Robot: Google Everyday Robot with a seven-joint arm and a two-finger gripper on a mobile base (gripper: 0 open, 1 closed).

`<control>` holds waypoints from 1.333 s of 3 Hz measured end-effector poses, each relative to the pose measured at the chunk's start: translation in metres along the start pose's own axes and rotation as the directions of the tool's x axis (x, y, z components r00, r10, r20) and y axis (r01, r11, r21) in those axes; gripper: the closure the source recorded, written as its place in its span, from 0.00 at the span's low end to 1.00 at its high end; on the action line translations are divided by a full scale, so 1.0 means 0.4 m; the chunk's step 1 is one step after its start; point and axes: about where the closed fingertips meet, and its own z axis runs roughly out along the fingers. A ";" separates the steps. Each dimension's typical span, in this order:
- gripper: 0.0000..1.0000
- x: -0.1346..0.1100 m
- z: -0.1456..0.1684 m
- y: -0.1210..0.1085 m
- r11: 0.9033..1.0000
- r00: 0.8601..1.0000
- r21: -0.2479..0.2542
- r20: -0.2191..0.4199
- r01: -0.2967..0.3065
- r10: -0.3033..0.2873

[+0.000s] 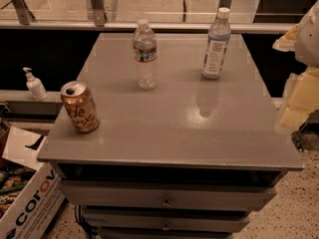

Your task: Knock water bottle over

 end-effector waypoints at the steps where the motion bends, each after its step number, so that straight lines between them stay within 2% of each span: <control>1: 0.00 0.000 0.000 0.000 1.000 1.000 0.000 0.000 0.000 0.000; 2: 0.00 -0.005 0.015 -0.004 1.000 0.999 -0.003 0.043 -0.018 0.018; 3: 0.00 -0.034 0.056 -0.005 0.999 0.991 -0.020 0.124 -0.045 0.047; 4: 0.00 -0.087 0.097 -0.015 0.998 0.974 -0.029 0.217 -0.060 0.065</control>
Offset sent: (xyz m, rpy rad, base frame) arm 0.0116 0.0063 -0.0198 0.1471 -0.0004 -0.0161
